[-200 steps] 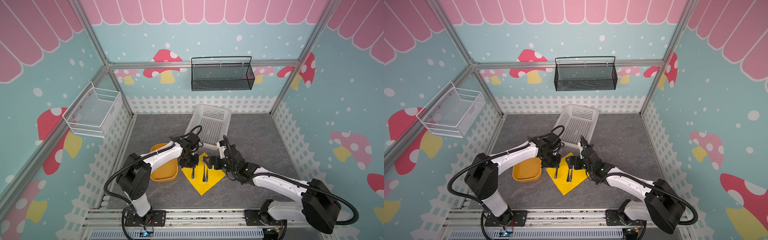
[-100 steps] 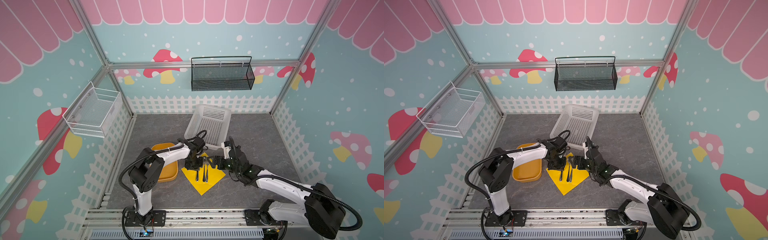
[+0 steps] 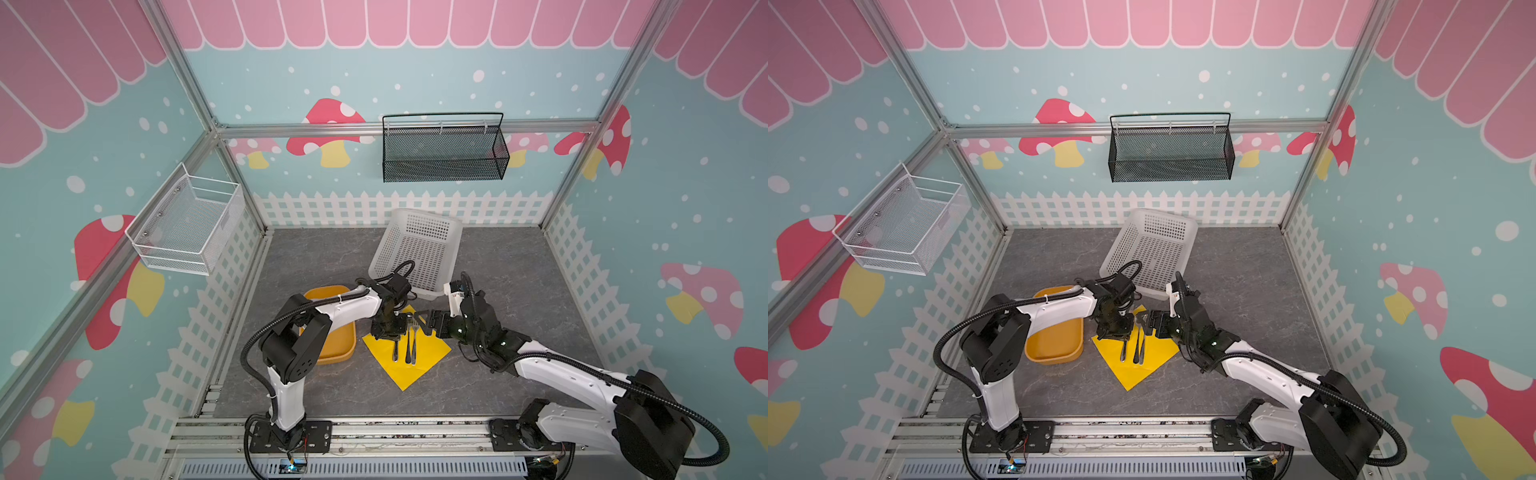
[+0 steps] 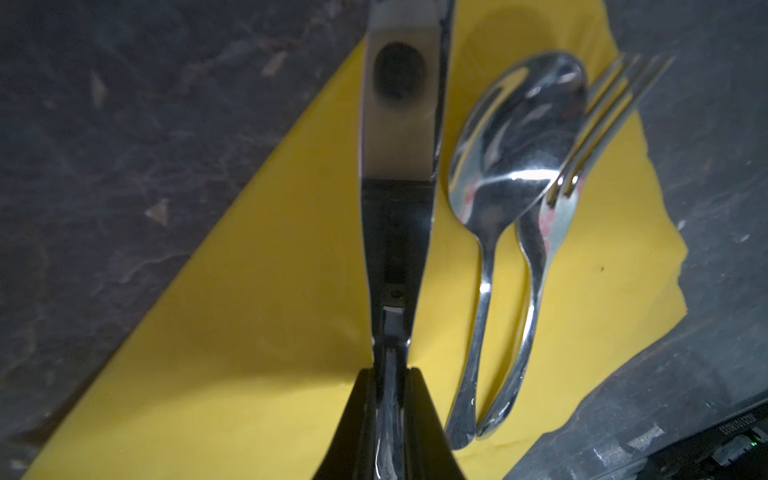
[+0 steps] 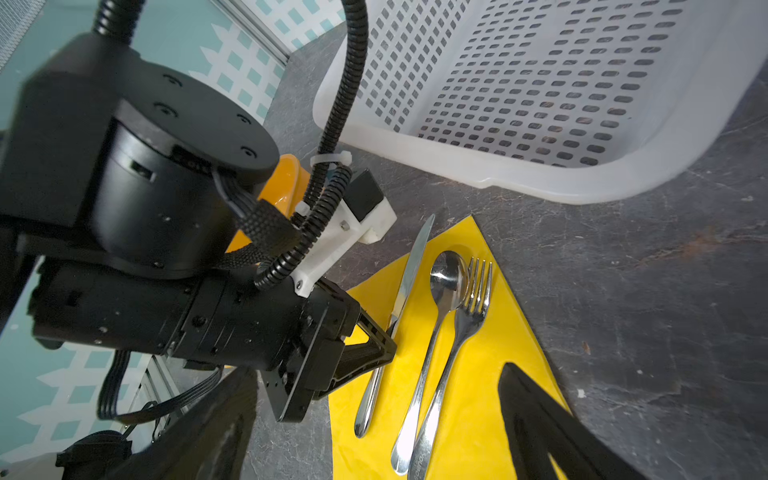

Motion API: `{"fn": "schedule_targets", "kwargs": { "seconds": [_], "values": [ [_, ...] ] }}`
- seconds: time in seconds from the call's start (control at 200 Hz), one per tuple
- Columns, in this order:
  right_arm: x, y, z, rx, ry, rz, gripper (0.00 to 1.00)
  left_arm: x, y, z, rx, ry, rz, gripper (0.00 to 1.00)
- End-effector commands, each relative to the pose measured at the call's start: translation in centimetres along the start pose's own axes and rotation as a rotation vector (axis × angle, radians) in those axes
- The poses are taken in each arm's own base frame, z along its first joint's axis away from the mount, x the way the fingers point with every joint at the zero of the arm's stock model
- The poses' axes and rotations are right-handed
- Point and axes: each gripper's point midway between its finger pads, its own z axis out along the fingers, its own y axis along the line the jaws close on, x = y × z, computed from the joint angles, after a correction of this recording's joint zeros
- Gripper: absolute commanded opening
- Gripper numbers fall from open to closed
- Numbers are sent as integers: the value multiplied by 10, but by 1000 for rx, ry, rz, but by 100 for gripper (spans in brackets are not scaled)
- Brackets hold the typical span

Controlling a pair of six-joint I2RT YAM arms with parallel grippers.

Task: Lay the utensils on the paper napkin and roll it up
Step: 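Carry the knife with the left gripper over the napkin beside the spoon, then lower the knife onto the napkin and open the left gripper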

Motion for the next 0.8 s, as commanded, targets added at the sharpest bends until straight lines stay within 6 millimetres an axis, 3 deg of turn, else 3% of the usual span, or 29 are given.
{"fn": "schedule_targets", "kwargs": {
  "seconds": [0.0,0.31,0.79],
  "values": [
    [-1,-4,-1,11,-18,-4,92,-1,-4,7,13,-2,25,13],
    [-12,1,-12,-4,-68,-26,92,1,-6,15,23,19,36,18],
    [-15,-1,-17,2,-93,-27,92,11,3,14,1,27,96,15]
  ]
}}
